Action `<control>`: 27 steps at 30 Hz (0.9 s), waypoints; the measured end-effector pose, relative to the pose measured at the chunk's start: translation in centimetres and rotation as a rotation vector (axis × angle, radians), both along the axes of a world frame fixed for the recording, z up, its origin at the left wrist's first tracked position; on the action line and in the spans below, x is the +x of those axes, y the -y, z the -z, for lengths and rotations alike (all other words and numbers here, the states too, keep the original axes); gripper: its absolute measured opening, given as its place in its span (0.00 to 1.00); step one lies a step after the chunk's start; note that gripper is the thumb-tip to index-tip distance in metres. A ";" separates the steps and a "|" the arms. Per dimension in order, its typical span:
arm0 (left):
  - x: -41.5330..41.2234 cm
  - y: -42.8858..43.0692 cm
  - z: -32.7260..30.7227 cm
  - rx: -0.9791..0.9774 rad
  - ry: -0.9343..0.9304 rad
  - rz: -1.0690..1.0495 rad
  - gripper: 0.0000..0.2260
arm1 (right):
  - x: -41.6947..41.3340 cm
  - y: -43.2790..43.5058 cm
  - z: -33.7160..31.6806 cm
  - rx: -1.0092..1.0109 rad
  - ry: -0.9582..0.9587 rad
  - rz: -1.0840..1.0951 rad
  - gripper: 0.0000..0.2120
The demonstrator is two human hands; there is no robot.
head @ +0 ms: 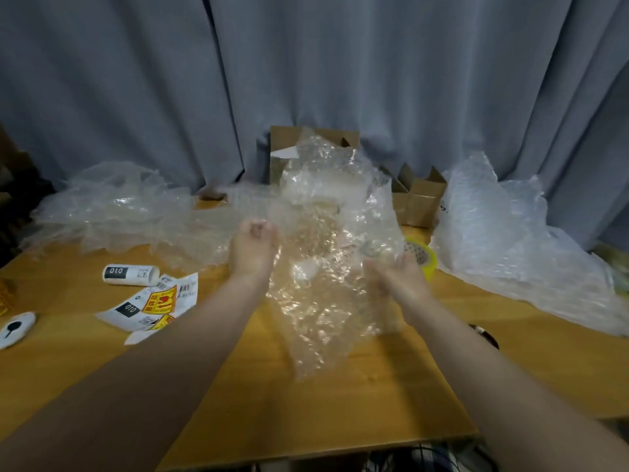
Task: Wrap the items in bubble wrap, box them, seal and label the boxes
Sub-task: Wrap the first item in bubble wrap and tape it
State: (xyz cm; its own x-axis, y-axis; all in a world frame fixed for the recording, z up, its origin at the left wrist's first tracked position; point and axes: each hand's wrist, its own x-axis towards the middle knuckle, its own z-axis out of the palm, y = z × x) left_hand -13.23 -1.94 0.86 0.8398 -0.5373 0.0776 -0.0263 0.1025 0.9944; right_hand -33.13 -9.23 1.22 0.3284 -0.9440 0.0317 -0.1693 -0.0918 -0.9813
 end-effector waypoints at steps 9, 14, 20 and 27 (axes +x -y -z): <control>2.9 -3.4 -5.4 -0.132 0.506 0.435 0.06 | 1.3 2.0 -3.7 0.107 0.044 0.002 0.28; 4.8 -3.7 -5.5 -0.160 0.444 0.433 0.07 | 3.7 4.2 -2.0 0.228 -0.084 0.004 0.38; 7.4 -3.2 -3.1 0.021 0.399 0.229 0.06 | 4.9 4.8 0.1 0.147 -0.375 -0.007 0.12; 9.8 -1.2 0.6 0.655 0.634 0.062 0.07 | 3.6 3.5 -1.6 -0.131 -0.961 -0.385 0.14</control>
